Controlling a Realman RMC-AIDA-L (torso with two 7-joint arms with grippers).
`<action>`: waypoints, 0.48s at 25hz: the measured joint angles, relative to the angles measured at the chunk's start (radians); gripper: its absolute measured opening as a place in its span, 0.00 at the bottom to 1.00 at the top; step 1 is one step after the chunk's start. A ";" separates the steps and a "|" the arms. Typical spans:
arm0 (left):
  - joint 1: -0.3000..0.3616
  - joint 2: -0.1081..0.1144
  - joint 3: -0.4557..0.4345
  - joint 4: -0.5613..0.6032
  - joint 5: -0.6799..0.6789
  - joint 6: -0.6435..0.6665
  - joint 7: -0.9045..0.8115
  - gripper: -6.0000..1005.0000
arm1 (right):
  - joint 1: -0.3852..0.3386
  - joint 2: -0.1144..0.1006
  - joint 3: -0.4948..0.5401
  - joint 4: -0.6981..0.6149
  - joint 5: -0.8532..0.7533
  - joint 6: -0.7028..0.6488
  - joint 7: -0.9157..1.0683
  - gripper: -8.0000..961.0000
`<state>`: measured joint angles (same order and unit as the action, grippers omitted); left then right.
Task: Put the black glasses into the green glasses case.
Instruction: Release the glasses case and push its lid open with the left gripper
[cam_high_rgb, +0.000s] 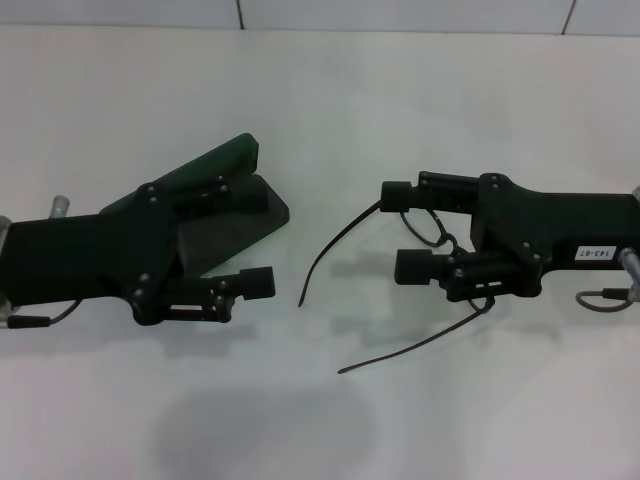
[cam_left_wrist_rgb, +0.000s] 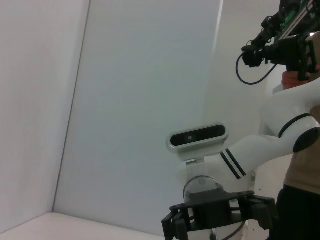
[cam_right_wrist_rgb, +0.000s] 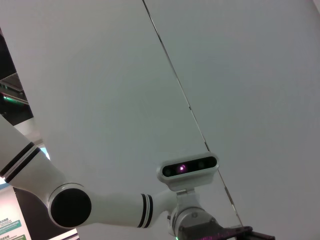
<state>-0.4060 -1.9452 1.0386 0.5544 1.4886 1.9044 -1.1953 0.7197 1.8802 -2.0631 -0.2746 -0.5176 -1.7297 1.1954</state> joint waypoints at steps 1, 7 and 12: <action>0.000 -0.001 0.000 0.000 0.000 0.000 0.000 0.85 | 0.001 0.001 0.000 0.000 0.000 0.001 -0.002 0.89; 0.002 -0.003 0.000 -0.001 0.001 -0.001 -0.001 0.85 | -0.002 0.005 0.008 0.000 -0.001 0.006 -0.012 0.89; 0.002 -0.009 -0.005 -0.001 0.001 -0.002 -0.001 0.85 | -0.016 0.007 0.022 0.002 -0.001 0.006 -0.030 0.89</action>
<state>-0.4043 -1.9539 1.0338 0.5533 1.4896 1.9020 -1.1963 0.7042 1.8875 -2.0411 -0.2728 -0.5191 -1.7233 1.1654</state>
